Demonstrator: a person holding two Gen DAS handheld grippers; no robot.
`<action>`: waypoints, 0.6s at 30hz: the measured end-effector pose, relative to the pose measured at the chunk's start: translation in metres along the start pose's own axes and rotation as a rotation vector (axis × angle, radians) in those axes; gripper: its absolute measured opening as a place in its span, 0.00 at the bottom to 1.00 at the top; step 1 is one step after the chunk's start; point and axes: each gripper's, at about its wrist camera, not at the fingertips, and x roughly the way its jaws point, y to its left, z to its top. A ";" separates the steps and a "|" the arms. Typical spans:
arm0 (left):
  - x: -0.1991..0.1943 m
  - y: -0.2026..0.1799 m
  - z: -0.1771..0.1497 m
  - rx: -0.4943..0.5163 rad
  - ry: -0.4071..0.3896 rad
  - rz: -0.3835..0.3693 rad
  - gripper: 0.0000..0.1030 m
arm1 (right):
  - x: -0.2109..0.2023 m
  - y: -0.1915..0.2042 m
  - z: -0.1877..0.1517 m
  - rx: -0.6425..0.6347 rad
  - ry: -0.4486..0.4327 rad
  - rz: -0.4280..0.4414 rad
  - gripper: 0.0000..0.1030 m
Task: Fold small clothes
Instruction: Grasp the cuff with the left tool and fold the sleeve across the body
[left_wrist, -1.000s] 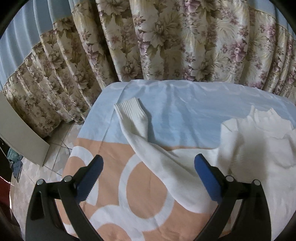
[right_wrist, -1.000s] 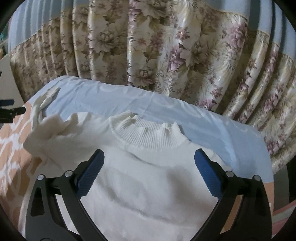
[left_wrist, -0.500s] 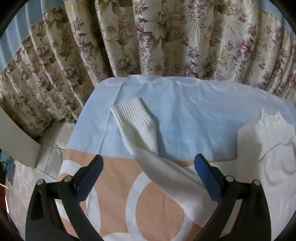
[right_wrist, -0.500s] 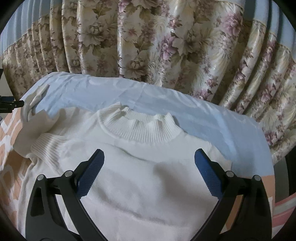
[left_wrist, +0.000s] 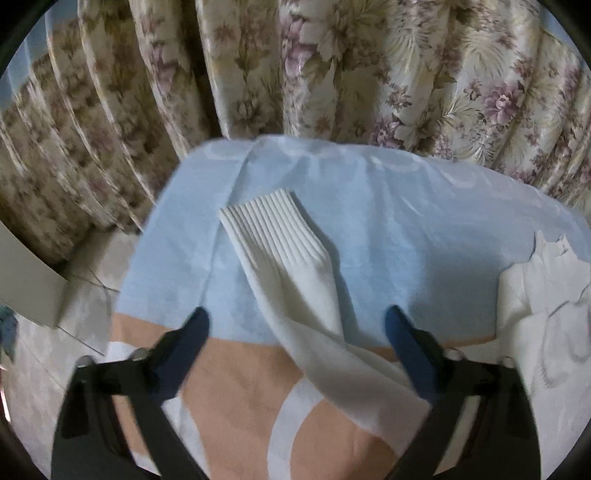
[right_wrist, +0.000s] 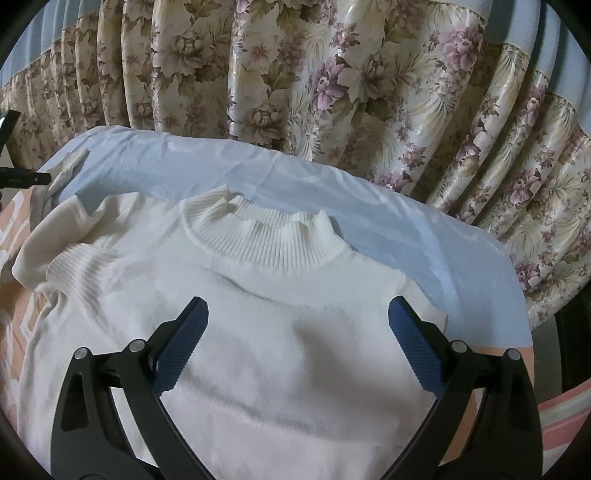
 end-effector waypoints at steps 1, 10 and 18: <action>0.005 0.003 0.000 -0.013 0.018 -0.021 0.66 | 0.000 0.000 -0.001 -0.001 0.002 0.001 0.95; -0.004 0.003 -0.005 -0.056 -0.012 -0.057 0.12 | -0.003 -0.007 -0.004 0.003 0.000 -0.005 0.95; -0.078 -0.087 -0.010 0.194 -0.193 0.048 0.12 | -0.009 -0.018 -0.008 0.033 -0.013 0.007 0.95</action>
